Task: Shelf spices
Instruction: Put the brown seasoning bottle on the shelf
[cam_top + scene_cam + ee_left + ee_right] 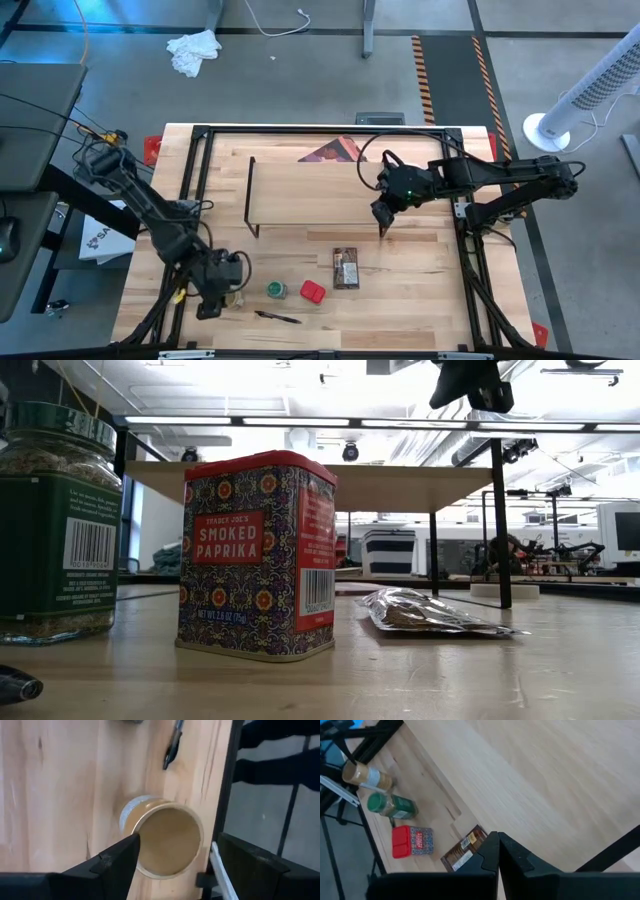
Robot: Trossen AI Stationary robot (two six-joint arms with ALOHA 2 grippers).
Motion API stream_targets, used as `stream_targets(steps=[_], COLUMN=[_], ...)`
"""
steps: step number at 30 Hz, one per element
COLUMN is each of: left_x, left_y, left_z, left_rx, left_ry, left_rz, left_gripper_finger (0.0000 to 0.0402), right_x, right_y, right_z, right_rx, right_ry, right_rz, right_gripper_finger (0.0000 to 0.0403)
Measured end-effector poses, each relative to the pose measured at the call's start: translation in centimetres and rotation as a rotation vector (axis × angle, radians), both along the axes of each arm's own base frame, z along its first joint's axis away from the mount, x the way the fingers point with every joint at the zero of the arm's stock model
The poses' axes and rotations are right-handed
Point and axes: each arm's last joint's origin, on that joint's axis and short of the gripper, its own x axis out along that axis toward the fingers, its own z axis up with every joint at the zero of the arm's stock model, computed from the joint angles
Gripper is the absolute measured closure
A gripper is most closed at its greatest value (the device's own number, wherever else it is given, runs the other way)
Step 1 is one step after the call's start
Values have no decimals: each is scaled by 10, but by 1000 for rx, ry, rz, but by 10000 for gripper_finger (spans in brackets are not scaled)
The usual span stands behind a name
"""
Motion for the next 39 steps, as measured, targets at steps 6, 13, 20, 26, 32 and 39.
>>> stream_targets(steps=[6, 13, 20, 26, 32, 39], left_x=[10, 14, 21, 22, 18, 22], left_y=[-5, 2, 2, -5, -34, -40], left_z=[4, 10, 28, 37, 28, 16], left_rx=[113, 261, 226, 177, 148, 232], left_ry=[-9, 51, 17, -18, -84, -90], left_rz=[52, 23, 56, 97, -14, -35], left_gripper_finger=[130, 131, 131, 131, 131, 131], right_x=[-2, -3, -3, -3, -3, -3], right_y=[1, 0, 0, 0, 0, 0], right_z=[-1, -2, -2, -2, -2, -2], right_rx=[-22, -53, -55, -56, -64, -62], right_ry=[24, 46, 46, 46, 45, 45], right_rz=[70, 113, 119, 120, 111, 108], right_gripper_finger=[403, 403, 403, 403, 403, 403])
